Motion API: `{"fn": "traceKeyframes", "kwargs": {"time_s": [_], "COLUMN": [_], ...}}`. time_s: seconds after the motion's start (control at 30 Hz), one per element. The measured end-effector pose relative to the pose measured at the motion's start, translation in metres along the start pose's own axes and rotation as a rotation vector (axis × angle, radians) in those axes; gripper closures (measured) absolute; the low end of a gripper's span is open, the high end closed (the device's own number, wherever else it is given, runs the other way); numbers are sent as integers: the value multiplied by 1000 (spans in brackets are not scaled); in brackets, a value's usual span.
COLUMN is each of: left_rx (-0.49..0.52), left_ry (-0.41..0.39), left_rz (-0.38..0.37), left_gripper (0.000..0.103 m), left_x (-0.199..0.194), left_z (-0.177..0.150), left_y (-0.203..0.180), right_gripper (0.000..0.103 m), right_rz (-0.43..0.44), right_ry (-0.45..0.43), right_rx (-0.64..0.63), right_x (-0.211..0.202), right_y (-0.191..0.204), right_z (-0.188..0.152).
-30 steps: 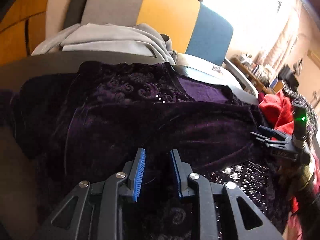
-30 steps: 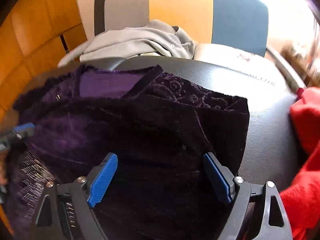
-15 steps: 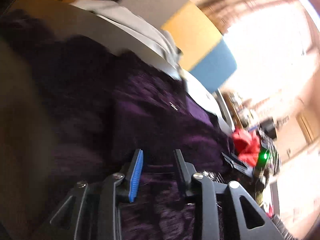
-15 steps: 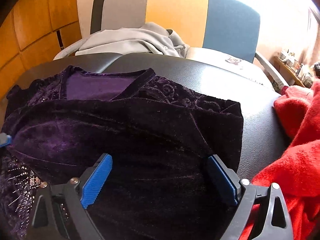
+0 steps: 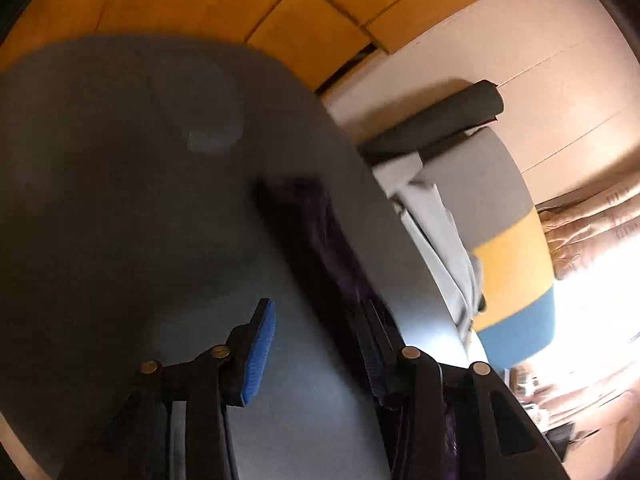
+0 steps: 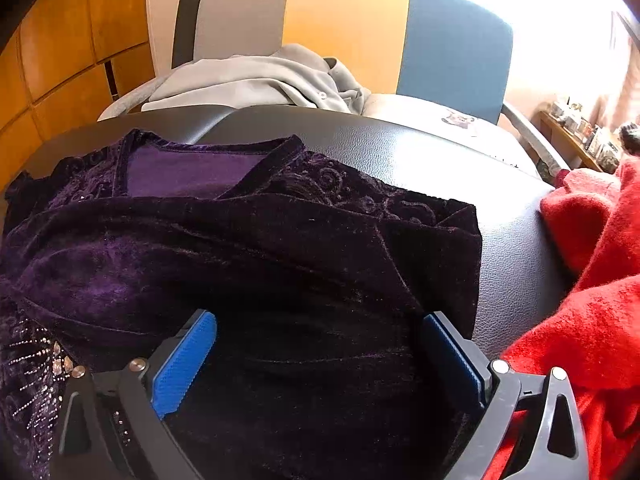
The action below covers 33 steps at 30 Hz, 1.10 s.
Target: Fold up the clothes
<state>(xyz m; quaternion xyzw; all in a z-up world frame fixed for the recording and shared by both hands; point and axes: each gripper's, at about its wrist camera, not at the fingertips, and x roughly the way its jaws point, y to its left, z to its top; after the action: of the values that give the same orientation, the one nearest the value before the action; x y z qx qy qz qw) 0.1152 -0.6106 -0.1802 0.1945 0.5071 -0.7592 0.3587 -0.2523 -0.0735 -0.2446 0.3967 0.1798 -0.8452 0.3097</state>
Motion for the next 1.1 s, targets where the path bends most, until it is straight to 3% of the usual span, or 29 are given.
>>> {"fn": "traceKeyframes", "kwargs": {"time_s": [0.17, 0.37, 0.53, 0.57, 0.63, 0.67, 0.7, 0.73, 0.77, 0.93, 1.0, 1.1], "left_rx": [187, 387, 456, 444, 416, 409, 412, 421, 418, 263, 231, 276], "left_ry": [34, 152, 203, 210, 224, 225, 223, 220, 213, 59, -5, -76], "left_rz": [103, 289, 510, 519, 495, 478, 460, 441, 423, 110, -49, -313], "left_gripper": [60, 51, 51, 51, 51, 56, 65, 89, 99, 100, 100, 100], "left_x": [40, 110, 148, 152, 156, 155, 156, 158, 159, 115, 91, 44], "left_z": [49, 70, 71, 72, 72, 69, 66, 63, 60, 69, 76, 77], "left_y": [-38, -76, -80, -78, -73, -71, -70, -71, -72, -89, -106, -144], "right_gripper": [0, 0, 0, 0, 0, 0, 0, 0, 0, 0, 0, 0], "right_rz": [-1, 1, 4, 4, 3, 3, 3, 3, 3, 1, 1, 2], "right_ry": [1, 3, 3, 3, 3, 3, 3, 3, 3, 3, 3, 1], "right_rx": [0, -2, -3, -2, -1, 0, 2, 4, 4, 7, 9, 11], "right_x": [0, 0, 0, 0, 1, 1, 1, 1, 1, 2, 2, 2], "right_y": [-1, -2, -4, -4, -3, -3, -3, -3, -3, -3, -3, -3], "right_z": [0, 1, 1, 1, 1, 1, 1, 1, 2, 2, 2, 2]}}
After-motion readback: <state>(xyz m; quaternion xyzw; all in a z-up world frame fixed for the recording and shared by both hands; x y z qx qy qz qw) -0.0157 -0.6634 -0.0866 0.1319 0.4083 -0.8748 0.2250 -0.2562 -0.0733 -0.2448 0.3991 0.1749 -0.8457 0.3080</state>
